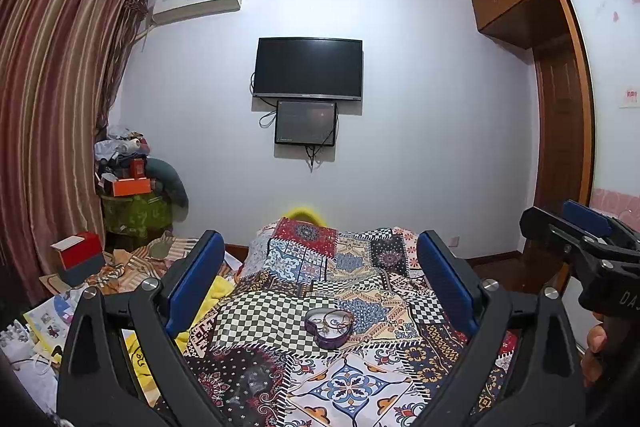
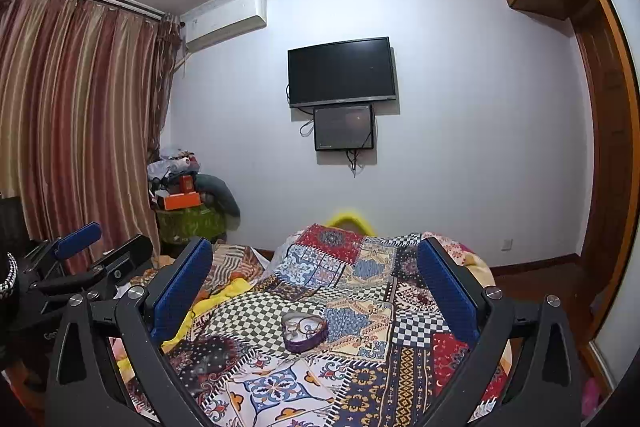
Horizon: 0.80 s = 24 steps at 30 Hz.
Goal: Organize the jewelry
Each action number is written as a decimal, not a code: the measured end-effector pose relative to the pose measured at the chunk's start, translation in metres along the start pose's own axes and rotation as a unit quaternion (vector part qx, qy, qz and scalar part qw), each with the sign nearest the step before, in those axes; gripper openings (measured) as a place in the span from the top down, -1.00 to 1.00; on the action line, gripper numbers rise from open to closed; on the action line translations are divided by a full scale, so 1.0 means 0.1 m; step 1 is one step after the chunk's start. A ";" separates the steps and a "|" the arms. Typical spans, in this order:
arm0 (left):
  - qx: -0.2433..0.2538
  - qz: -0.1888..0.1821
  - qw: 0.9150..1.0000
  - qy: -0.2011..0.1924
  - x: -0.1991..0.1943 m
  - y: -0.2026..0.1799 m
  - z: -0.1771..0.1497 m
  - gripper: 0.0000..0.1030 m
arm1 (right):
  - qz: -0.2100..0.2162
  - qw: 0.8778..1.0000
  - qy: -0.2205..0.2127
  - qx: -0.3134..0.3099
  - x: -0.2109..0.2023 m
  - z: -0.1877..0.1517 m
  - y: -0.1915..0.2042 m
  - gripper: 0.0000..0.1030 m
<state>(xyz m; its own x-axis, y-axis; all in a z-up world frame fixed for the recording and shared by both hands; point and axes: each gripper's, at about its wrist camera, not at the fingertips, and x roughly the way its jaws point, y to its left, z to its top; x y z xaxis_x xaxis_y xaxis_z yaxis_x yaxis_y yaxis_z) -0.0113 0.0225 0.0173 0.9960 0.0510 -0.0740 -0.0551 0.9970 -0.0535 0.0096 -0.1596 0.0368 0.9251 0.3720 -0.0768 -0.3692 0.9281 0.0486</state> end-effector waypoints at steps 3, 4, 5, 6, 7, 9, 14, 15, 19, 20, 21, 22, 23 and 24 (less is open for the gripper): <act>-0.001 0.000 1.000 0.004 0.03 0.01 -0.02 -0.88 | 0.001 1.000 0.006 0.001 0.01 -0.01 -0.01 -0.97; -0.002 -0.001 1.000 0.006 0.03 0.01 -0.03 -0.88 | 0.001 1.000 0.008 0.002 0.01 -0.01 -0.01 -0.97; -0.002 -0.001 1.000 0.007 0.04 0.01 -0.04 -0.88 | 0.001 1.000 0.009 0.002 0.01 -0.01 -0.02 -0.97; -0.001 -0.002 1.000 0.008 0.03 0.00 -0.04 -0.89 | 0.001 1.000 0.010 0.003 0.02 -0.03 -0.02 -0.97; 0.000 -0.001 1.000 0.009 0.03 0.00 -0.03 -0.89 | 0.001 1.000 0.011 0.002 0.02 -0.03 -0.02 -0.97; 0.002 0.002 1.000 0.010 0.04 0.00 -0.04 -0.89 | 0.000 1.000 0.013 0.002 0.02 -0.04 -0.02 -0.97; -0.001 0.000 1.000 0.015 0.06 0.02 -0.05 -0.89 | 0.001 1.000 0.017 0.003 0.02 -0.03 -0.03 -0.97; -0.001 0.000 1.000 0.016 0.07 0.02 -0.05 -0.89 | 0.001 1.000 0.017 0.003 0.02 -0.03 -0.03 -0.97; -0.001 -0.002 1.000 0.020 0.08 0.02 -0.05 -0.89 | 0.002 1.000 0.019 0.003 0.01 -0.02 -0.03 -0.97; -0.001 -0.001 1.000 0.021 0.08 0.03 -0.05 -0.89 | 0.003 1.000 0.019 0.002 0.01 -0.02 -0.02 -0.97; -0.002 -0.001 1.000 0.021 0.08 0.03 -0.04 -0.89 | 0.003 1.000 0.020 0.002 0.01 -0.03 -0.02 -0.97; -0.002 -0.001 1.000 0.021 0.08 0.03 -0.04 -0.89 | 0.003 1.000 0.021 0.001 0.01 -0.03 -0.02 -0.97; -0.001 -0.001 1.000 0.022 0.08 0.03 -0.05 -0.89 | 0.002 1.000 0.021 0.001 0.00 -0.02 -0.02 -0.97; -0.001 -0.001 1.000 0.021 0.08 0.02 -0.05 -0.89 | 0.002 1.000 0.022 0.000 0.01 -0.03 -0.01 -0.97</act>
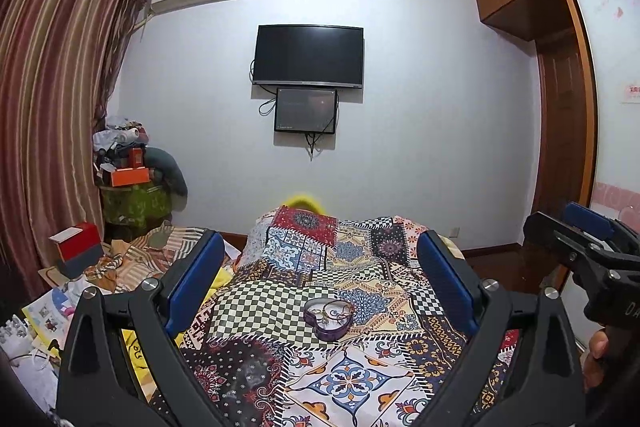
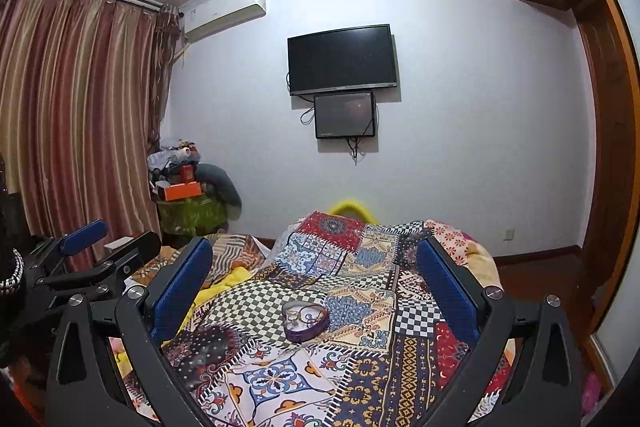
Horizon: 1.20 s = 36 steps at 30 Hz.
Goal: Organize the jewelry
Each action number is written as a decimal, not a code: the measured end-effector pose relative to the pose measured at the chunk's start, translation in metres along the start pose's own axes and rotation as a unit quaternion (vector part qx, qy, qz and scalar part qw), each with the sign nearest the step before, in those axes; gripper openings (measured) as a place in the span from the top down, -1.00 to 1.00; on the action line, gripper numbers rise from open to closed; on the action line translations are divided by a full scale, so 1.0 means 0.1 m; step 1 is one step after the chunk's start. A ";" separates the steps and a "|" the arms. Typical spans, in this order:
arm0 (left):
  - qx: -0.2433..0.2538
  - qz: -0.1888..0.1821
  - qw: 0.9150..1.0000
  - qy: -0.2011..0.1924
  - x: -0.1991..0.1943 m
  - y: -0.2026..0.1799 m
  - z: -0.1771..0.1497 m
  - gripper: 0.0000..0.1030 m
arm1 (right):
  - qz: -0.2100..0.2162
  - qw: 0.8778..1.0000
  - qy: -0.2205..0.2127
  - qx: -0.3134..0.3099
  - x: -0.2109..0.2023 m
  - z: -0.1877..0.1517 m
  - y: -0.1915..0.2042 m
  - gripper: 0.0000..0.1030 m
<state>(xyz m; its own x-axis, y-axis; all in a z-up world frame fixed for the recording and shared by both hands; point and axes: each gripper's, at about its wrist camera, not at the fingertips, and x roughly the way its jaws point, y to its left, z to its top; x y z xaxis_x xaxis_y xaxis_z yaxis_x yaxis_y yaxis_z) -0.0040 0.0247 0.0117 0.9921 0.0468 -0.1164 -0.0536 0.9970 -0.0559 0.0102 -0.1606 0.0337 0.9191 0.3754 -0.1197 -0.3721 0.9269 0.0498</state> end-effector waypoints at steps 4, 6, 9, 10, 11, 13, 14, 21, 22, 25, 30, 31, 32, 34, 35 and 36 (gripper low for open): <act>-0.002 -0.002 1.000 0.001 0.00 0.00 0.00 -0.89 | 0.000 1.000 0.002 -0.001 -0.01 0.00 0.00 -0.97; -0.002 -0.003 1.000 0.002 -0.01 0.00 0.00 -0.89 | 0.000 1.000 0.002 -0.001 -0.01 0.00 0.00 -0.97; 0.000 -0.004 1.000 0.003 -0.01 0.00 0.00 -0.89 | 0.000 1.000 0.003 -0.001 -0.02 0.00 0.01 -0.97; 0.000 -0.005 1.000 0.004 0.00 -0.01 0.00 -0.89 | 0.000 1.000 0.004 -0.001 -0.02 0.01 0.01 -0.97; 0.000 -0.005 1.000 0.005 0.00 -0.01 0.00 -0.89 | 0.001 1.000 0.004 0.000 -0.02 0.01 0.01 -0.97; 0.001 -0.007 1.000 0.005 0.00 -0.01 0.01 -0.89 | 0.001 1.000 0.004 0.000 -0.02 0.00 0.01 -0.97; 0.001 -0.008 1.000 0.005 0.00 -0.01 0.01 -0.89 | 0.001 1.000 0.004 0.001 -0.03 0.00 0.00 -0.97; 0.002 -0.011 1.000 0.008 0.02 -0.01 0.00 -0.89 | -0.001 1.000 0.002 0.004 -0.03 0.00 -0.03 -0.97; 0.001 -0.013 1.000 0.010 0.02 -0.01 0.00 -0.89 | -0.002 1.000 0.001 0.005 -0.04 0.01 -0.03 -0.97; 0.001 -0.013 1.000 0.010 0.02 -0.01 0.00 -0.89 | -0.003 1.000 0.001 0.007 -0.04 0.01 -0.04 -0.97; 0.002 -0.016 1.000 0.013 0.03 -0.02 0.00 -0.89 | -0.006 1.000 0.005 0.009 -0.02 0.00 -0.05 -0.97; 0.004 -0.015 1.000 0.012 0.04 -0.02 0.00 -0.89 | -0.006 1.000 0.006 0.009 -0.02 0.00 -0.05 -0.97; 0.004 -0.015 1.000 0.012 0.04 -0.03 0.00 -0.89 | -0.007 1.000 0.006 0.008 -0.01 0.00 -0.05 -0.97; 0.004 -0.015 1.000 0.012 0.04 -0.02 -0.01 -0.89 | -0.007 1.000 0.008 0.008 -0.01 -0.01 -0.04 -0.97; 0.004 -0.015 1.000 0.012 0.04 -0.02 -0.01 -0.89 | -0.007 1.000 0.009 0.009 -0.01 -0.01 -0.04 -0.97; 0.004 -0.015 1.000 0.012 0.04 -0.01 -0.02 -0.89 | -0.007 1.000 0.010 0.009 -0.01 -0.01 -0.04 -0.97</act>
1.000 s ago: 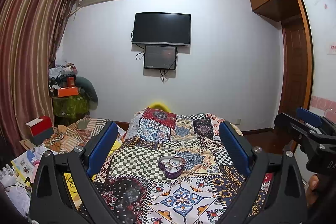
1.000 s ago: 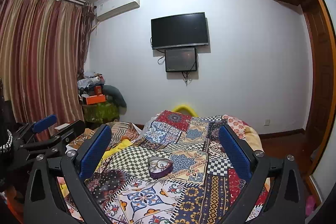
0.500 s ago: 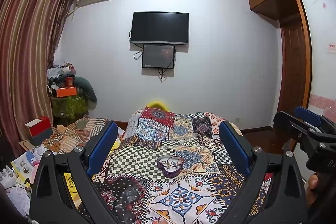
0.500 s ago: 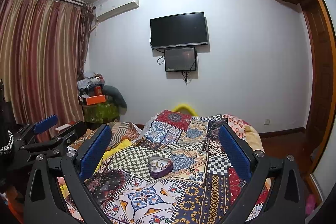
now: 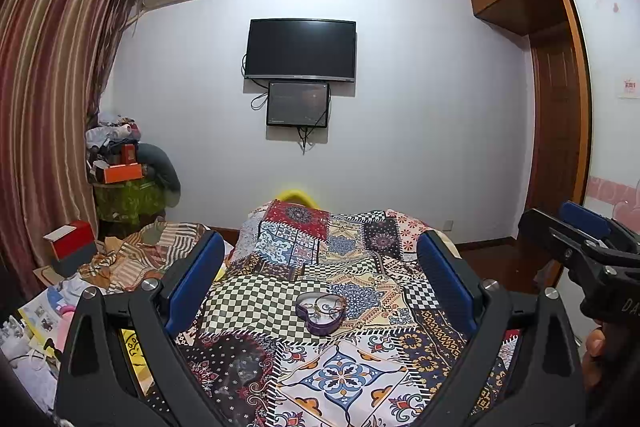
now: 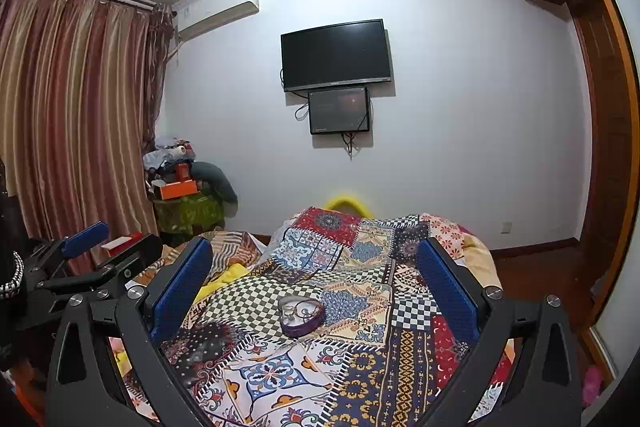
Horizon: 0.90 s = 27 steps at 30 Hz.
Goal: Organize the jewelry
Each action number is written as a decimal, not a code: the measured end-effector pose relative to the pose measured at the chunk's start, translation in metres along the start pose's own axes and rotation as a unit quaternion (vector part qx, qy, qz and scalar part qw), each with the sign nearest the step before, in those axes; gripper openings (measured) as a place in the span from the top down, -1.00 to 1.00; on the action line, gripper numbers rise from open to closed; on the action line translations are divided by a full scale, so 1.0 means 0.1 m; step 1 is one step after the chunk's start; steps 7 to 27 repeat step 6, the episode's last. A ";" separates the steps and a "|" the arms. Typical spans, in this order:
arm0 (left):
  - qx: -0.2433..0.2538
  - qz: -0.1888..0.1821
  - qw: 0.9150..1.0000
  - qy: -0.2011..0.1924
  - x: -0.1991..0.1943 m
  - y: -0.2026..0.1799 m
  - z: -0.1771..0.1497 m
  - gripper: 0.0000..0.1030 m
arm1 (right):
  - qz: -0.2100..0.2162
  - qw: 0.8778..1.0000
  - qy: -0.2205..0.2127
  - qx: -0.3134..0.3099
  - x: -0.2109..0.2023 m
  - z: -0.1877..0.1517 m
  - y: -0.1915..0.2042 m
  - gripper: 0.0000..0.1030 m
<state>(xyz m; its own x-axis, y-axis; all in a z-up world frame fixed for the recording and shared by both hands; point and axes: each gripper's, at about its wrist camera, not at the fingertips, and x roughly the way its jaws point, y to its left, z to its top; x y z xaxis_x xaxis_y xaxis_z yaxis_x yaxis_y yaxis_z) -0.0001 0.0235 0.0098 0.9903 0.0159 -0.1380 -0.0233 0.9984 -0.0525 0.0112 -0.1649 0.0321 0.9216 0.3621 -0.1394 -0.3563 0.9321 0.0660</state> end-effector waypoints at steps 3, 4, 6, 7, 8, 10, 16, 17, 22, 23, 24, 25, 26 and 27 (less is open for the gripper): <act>0.001 0.002 1.000 0.000 0.01 0.01 -0.01 -0.89 | 0.000 1.000 0.003 0.001 0.02 0.00 -0.01 -0.97; 0.001 0.002 1.000 0.001 0.01 0.01 -0.01 -0.89 | 0.000 1.000 0.004 0.000 0.03 0.00 -0.01 -0.97; 0.000 0.000 1.000 0.003 0.03 0.02 -0.02 -0.89 | -0.001 1.000 0.006 0.001 0.05 -0.01 -0.01 -0.97; 0.000 0.000 1.000 0.003 0.03 0.02 -0.02 -0.89 | -0.001 1.000 0.006 0.001 0.05 -0.01 -0.01 -0.97; 0.000 0.000 1.000 0.003 0.03 0.02 -0.02 -0.89 | -0.001 1.000 0.006 0.001 0.05 -0.01 -0.01 -0.97; 0.000 0.000 1.000 0.003 0.03 0.02 -0.02 -0.89 | -0.001 1.000 0.006 0.001 0.05 -0.01 -0.01 -0.97; 0.000 0.000 1.000 0.003 0.03 0.02 -0.02 -0.89 | -0.001 1.000 0.006 0.001 0.05 -0.01 -0.01 -0.97; 0.000 0.000 1.000 0.003 0.03 0.02 -0.02 -0.89 | -0.001 1.000 0.006 0.001 0.05 -0.01 -0.01 -0.97; 0.000 0.000 1.000 0.003 0.03 0.02 -0.02 -0.89 | -0.001 1.000 0.006 0.001 0.05 -0.01 -0.01 -0.97; 0.000 0.000 1.000 0.003 0.03 0.02 -0.02 -0.89 | -0.001 1.000 0.006 0.001 0.05 -0.01 -0.01 -0.97; 0.000 0.000 1.000 0.003 0.03 0.02 -0.02 -0.89 | -0.001 1.000 0.006 0.001 0.05 -0.01 -0.01 -0.97; 0.000 0.000 1.000 0.003 0.03 0.02 -0.02 -0.89 | -0.001 1.000 0.006 0.001 0.05 -0.01 -0.01 -0.97; 0.000 0.000 1.000 0.003 0.03 0.02 -0.02 -0.89 | -0.001 1.000 0.006 0.001 0.05 -0.01 -0.01 -0.97; 0.000 0.000 1.000 0.003 0.03 0.02 -0.02 -0.89 | -0.001 1.000 0.006 0.001 0.05 -0.01 -0.01 -0.97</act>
